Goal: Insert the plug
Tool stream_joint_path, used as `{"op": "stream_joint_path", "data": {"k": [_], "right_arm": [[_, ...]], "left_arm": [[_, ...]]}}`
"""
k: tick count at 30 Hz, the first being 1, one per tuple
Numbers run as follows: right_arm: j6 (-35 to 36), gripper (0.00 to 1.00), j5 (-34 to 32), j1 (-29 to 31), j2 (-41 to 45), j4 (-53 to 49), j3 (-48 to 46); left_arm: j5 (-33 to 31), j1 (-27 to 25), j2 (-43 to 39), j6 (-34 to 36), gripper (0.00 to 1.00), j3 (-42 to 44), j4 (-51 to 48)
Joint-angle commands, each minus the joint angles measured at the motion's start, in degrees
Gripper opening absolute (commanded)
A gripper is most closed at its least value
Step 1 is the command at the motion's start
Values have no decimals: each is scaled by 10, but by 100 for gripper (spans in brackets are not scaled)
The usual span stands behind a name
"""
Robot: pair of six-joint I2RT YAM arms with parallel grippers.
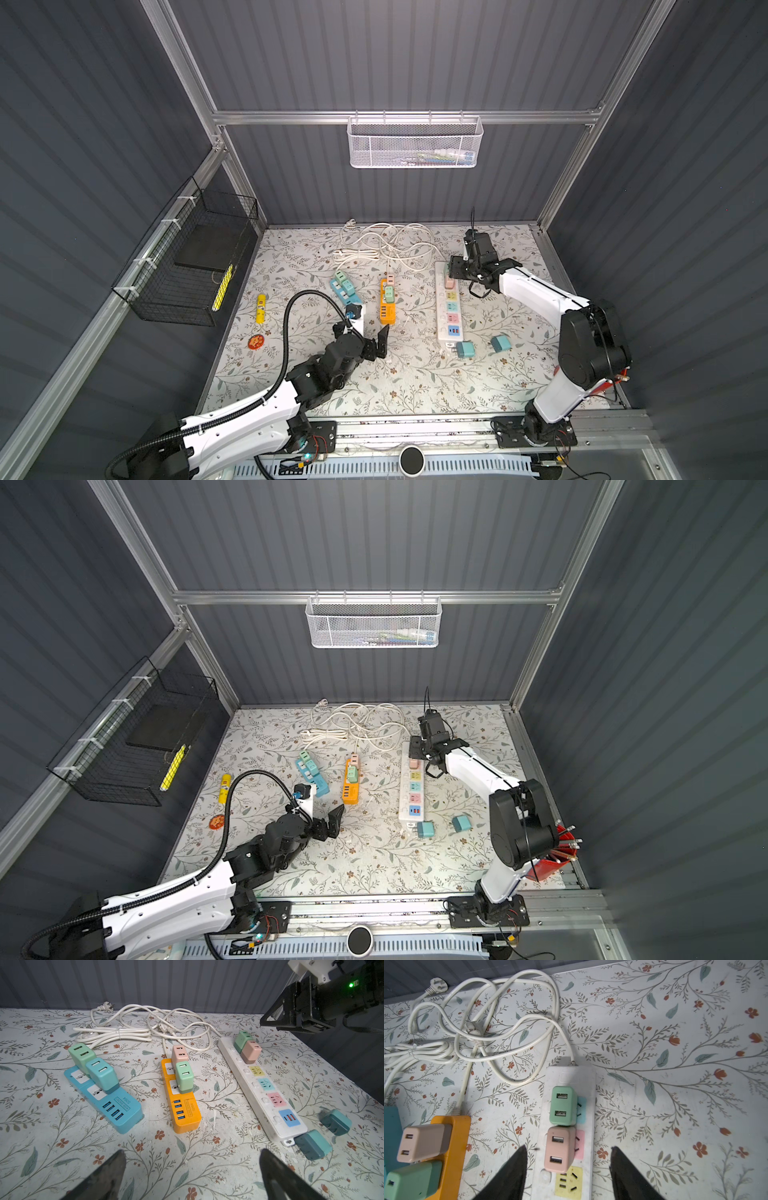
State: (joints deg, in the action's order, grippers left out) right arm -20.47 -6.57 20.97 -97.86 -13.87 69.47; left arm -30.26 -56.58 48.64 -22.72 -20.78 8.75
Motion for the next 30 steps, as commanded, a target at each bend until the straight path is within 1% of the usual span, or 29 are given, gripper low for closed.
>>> {"op": "stream_joint_path", "data": {"k": [1, 3, 7, 10, 14, 18, 20, 23, 25, 27, 30], "right_arm": [[5, 64, -13, -5, -31, -19, 3], [1, 64, -10, -8, -44, -16, -2], [-14, 64, -26, -9, -57, -4, -28], [-24, 64, -32, -13, -47, 20, -60], [-30, 64, -18, -13, -35, 7, -57], [-31, 66, -14, -12, 29, -31, -43], [-42, 68, -19, -12, 72, -71, -39], [-69, 69, 0, -8, 138, -143, -66], [-83, 70, 11, 9, 184, -182, -107], [-90, 70, 22, 37, 220, -214, -142], [-118, 70, 39, 84, 254, -258, -188]], "left_arm": [[5, 0, 3, 4, 100, -22, 4], [6, 0, 6, 5, 100, -24, 4], [8, -1, 8, 5, 100, -24, 4], [6, -1, 7, 8, 100, -20, 8], [8, 0, 10, 11, 100, -15, 20], [7, -1, 13, 13, 100, -21, 18], [2, -1, 11, 15, 100, -27, 15], [-24, -1, 9, 9, 100, -39, 0], [-42, 0, 3, -7, 100, -59, -29], [-45, 0, 0, -18, 100, -84, -61], [-50, 2, 26, -27, 100, -144, -132]]}}
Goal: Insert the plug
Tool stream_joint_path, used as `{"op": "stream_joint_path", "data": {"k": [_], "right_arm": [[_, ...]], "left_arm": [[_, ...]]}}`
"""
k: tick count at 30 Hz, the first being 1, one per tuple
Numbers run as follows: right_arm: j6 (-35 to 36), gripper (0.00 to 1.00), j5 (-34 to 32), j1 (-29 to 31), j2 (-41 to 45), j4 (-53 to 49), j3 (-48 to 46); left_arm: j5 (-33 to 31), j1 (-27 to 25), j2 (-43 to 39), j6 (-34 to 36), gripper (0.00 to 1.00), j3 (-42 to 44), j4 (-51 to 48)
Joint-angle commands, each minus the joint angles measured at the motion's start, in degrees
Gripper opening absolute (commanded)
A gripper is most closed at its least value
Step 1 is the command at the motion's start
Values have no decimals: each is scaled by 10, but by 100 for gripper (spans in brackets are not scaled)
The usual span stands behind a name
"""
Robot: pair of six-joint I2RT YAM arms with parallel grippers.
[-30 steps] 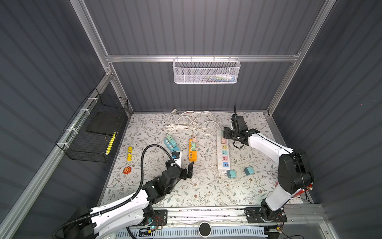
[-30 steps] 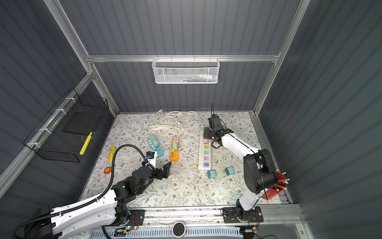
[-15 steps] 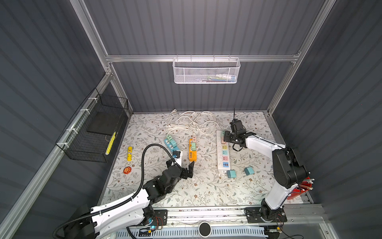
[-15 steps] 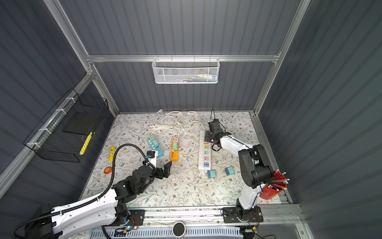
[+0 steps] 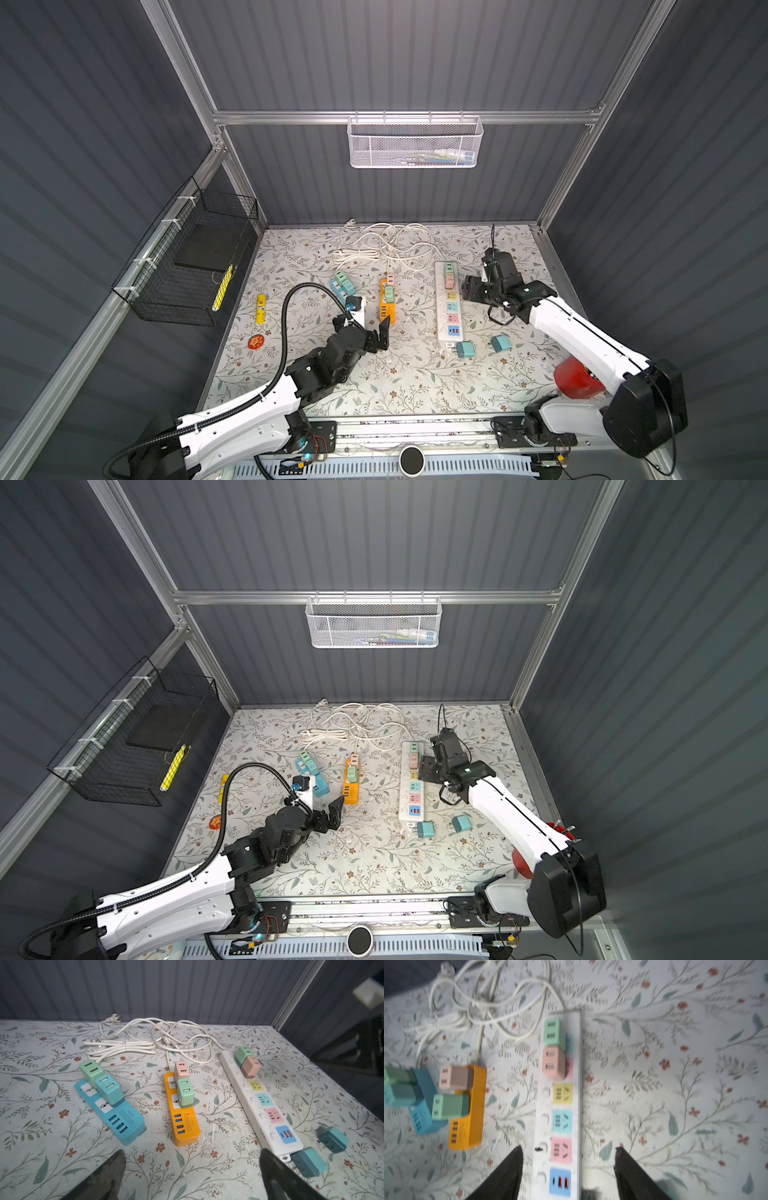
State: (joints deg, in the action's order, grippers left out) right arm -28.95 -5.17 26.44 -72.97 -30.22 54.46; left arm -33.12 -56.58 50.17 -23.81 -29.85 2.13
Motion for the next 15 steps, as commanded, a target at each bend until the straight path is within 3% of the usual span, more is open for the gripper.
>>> {"op": "stream_joint_path", "data": {"k": [1, 4, 9, 15], "right_arm": [[-42, 70, 34, 45, 13, -97, -55], [-67, 69, 42, 71, 32, -94, -98], [-83, 69, 32, 81, 55, -97, -128], [-69, 70, 53, 81, 36, -83, -141]], "left_arm": [[-17, 2, 29, -19, 100, -79, -93], [20, 12, 85, -26, 100, -151, -161], [190, 78, 158, -82, 100, -206, -189], [255, 89, 198, -107, 100, -186, -166]]}}
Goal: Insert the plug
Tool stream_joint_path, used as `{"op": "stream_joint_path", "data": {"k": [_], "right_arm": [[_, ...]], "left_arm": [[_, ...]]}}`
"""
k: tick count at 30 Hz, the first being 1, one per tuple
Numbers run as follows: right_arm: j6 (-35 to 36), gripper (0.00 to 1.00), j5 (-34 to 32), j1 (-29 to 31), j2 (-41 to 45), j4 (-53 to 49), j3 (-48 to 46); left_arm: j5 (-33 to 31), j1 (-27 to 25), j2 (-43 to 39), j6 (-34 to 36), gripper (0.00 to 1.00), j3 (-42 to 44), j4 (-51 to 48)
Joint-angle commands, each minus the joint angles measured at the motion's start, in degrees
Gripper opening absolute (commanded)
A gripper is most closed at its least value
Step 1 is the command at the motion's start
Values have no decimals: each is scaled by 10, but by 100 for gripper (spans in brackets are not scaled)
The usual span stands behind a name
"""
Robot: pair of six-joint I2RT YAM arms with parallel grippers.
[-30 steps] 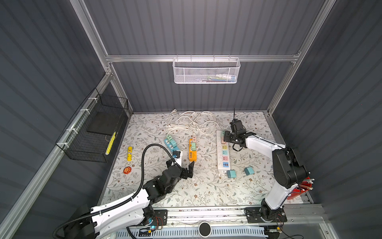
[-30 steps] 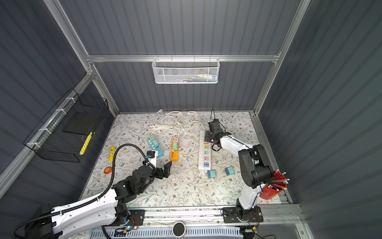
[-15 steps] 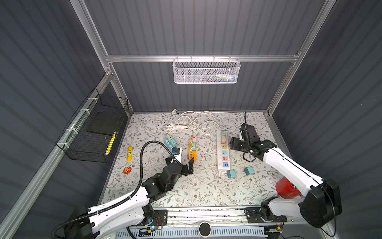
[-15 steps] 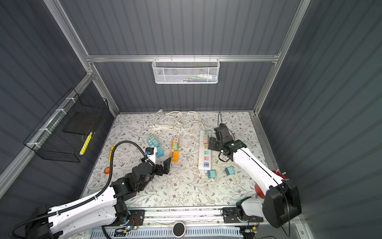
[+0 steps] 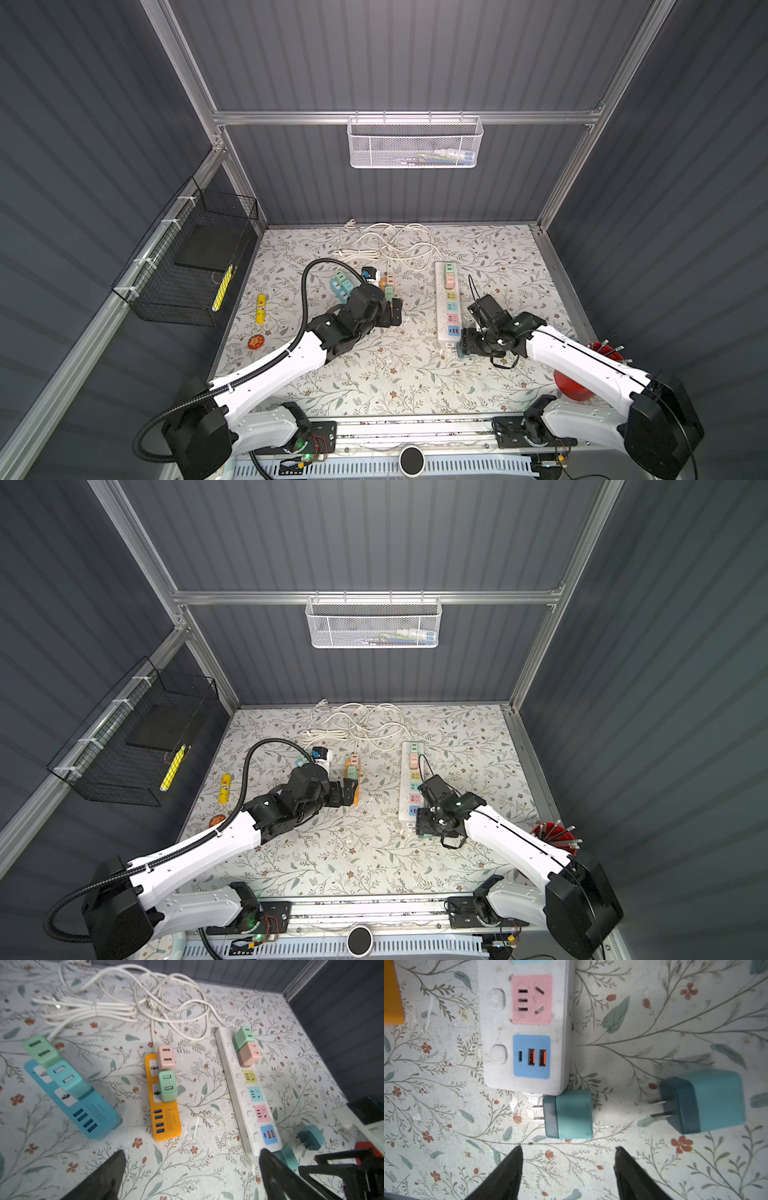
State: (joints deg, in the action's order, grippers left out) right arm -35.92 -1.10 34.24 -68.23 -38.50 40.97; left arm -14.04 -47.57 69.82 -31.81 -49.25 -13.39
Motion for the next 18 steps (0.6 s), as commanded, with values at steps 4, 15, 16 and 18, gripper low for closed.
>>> {"op": "stream_joint_path", "data": {"k": [4, 15, 16, 18], "right_arm": [[12, 69, 6, 2, -38, 12, -7], [17, 62, -2, 2, -88, 64, -17], [18, 62, -5, 3, -87, 66, -17], [21, 62, -6, 3, -91, 73, -19]], "left_arm": [[73, 0, 8, -38, 100, 27, -5], [84, 0, 3, -32, 100, 30, -12], [83, 0, 3, -31, 100, 30, -13], [82, -1, 2, -30, 100, 31, -15]]}}
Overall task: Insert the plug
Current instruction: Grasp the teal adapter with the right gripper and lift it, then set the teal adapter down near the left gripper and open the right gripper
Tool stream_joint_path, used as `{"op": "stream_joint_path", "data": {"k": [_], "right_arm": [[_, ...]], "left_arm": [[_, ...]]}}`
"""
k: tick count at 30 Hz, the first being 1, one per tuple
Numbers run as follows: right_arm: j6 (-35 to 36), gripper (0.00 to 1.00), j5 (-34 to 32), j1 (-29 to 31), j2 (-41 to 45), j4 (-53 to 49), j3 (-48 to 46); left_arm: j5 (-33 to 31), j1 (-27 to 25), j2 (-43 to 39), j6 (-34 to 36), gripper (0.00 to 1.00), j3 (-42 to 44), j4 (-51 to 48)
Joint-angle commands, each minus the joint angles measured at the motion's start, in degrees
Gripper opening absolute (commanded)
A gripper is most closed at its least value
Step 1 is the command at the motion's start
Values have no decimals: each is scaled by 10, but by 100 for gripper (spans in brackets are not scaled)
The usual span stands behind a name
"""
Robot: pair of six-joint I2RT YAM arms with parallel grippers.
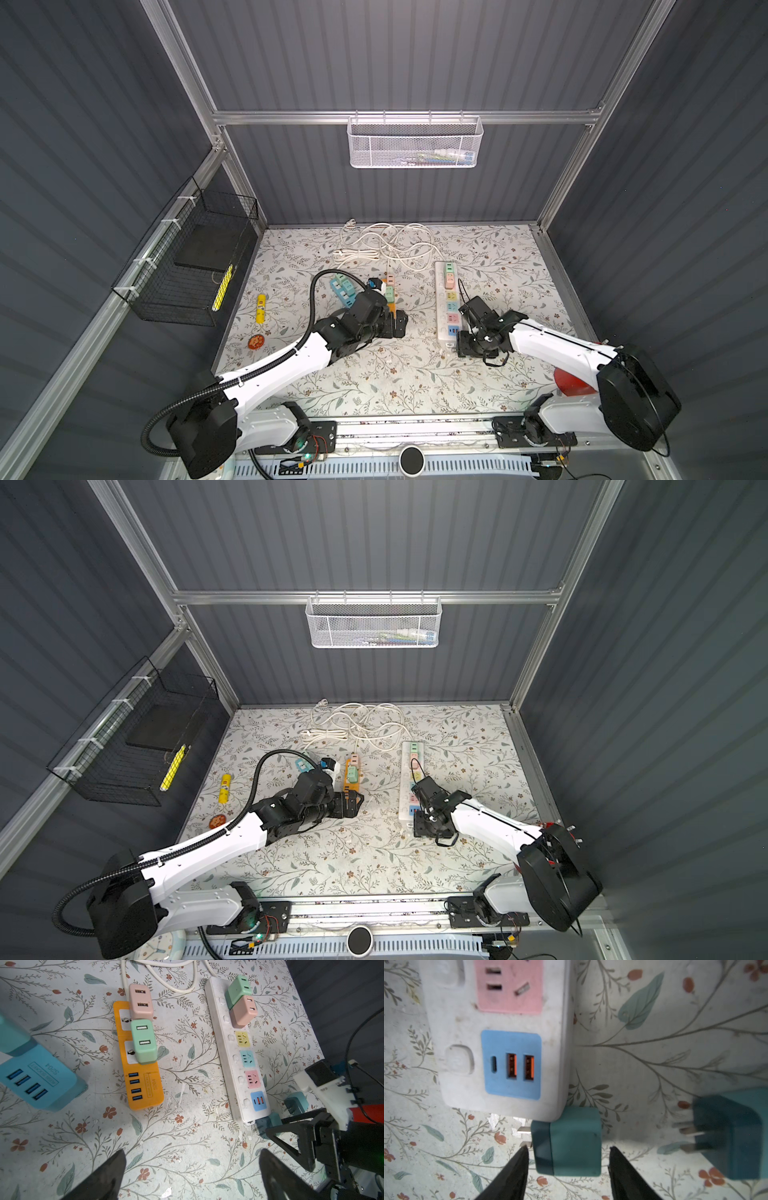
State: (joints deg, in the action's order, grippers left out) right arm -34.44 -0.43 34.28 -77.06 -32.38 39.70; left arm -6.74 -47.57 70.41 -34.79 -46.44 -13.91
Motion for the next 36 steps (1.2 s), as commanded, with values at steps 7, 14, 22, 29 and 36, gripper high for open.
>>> {"op": "stream_joint_path", "data": {"k": [7, 14, 22, 29, 36], "right_arm": [[1, 54, -42, 6, -7, 24, -16], [1, 50, -48, 9, 0, 23, -14], [-13, 50, -63, 57, 34, -21, -3], [-21, 50, -76, 153, 16, -43, 68], [41, 52, -55, 226, -135, -3, 203]], "left_arm": [[6, 0, -11, 9, 100, 1, -11], [-10, 0, -28, 26, 100, -2, -23], [-24, 0, -32, 28, 100, -5, -28], [-104, 0, -52, -5, 100, 7, -50], [-210, 20, -96, -46, 100, 28, -124]]}}
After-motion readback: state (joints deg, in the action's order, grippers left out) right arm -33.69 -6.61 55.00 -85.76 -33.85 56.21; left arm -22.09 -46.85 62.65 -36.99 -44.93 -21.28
